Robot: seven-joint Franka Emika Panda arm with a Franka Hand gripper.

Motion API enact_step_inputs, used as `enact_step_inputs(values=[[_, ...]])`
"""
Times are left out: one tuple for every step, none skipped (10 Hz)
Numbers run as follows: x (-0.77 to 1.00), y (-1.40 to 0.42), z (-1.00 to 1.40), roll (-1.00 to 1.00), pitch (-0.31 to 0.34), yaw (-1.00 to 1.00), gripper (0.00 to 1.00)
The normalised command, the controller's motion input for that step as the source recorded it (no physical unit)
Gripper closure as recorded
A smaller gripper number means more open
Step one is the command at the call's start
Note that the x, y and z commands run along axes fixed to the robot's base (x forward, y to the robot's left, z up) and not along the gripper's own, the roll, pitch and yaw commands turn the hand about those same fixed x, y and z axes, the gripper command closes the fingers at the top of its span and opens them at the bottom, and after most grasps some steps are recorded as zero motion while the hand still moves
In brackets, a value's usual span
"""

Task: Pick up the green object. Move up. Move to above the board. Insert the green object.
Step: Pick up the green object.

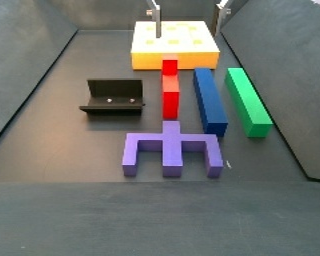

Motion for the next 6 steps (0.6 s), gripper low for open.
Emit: enact_step_inputs(values=[[0.00,-0.05,0.00,0.00,0.000,0.00,0.00],[0.00,-0.05,0.00,0.00,0.000,0.00,0.00],[-0.78,-0.33,-0.03,0.00,-0.260,0.00,0.00],[-0.85,-0.52,-0.27,0.02,-0.287,0.00,0.00],[-0.63,-0.43,-0.63,0.00,-0.124,0.00,0.00],[-0.60,-0.43,-0.62,0.03,-0.067,-0.03,0.00]])
